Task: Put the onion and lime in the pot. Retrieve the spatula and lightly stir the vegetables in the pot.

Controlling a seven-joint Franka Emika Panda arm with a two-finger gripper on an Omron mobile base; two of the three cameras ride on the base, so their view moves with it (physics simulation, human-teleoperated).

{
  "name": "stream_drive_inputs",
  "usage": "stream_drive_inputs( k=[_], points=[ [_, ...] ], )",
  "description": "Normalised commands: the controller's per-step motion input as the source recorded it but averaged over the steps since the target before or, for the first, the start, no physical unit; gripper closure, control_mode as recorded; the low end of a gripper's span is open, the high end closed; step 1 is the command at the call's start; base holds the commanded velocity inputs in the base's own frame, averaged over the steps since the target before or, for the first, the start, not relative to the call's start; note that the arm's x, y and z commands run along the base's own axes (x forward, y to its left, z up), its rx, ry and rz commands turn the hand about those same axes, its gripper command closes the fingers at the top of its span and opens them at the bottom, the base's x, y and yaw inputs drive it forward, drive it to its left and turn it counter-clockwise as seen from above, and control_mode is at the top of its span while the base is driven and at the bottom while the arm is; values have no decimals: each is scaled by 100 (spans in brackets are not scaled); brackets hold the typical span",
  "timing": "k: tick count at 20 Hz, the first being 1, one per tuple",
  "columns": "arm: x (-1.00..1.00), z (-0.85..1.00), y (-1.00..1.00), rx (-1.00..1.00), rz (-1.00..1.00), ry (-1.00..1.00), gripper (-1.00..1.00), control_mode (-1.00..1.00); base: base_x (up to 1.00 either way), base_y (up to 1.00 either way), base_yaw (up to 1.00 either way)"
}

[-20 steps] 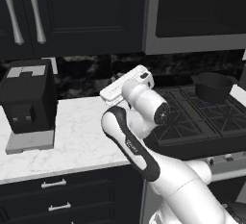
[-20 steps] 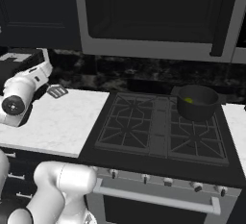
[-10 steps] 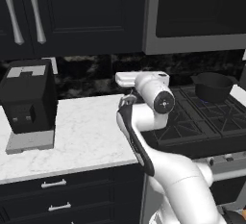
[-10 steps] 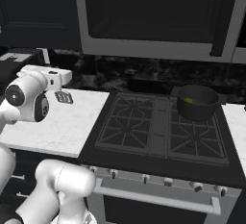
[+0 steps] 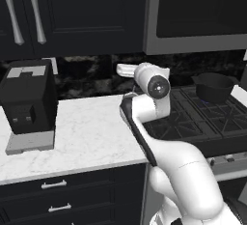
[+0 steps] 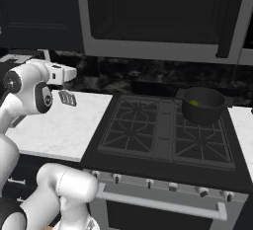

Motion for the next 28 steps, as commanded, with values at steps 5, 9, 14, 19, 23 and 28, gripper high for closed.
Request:
stream_drive_inputs(
  k=[5, 9, 14, 19, 23, 28],
  points=[
    [0, 0, 0, 0, 0, 0, 100, 100, 0, -68, 0],
    [0, 0, 0, 0, 0, 0, 100, 100, 0, -100, 0],
    [0, 0, 0, 0, 0, 0, 100, 100, 0, -100, 0],
    [0, 0, 0, 0, 0, 0, 100, 100, 2, -100, 0],
    [0, 0, 0, 0, 0, 0, 100, 100, 43, -70, 0],
    [0, 0, 0, 0, 0, 0, 100, 100, 98, -25, 0]
  ],
)
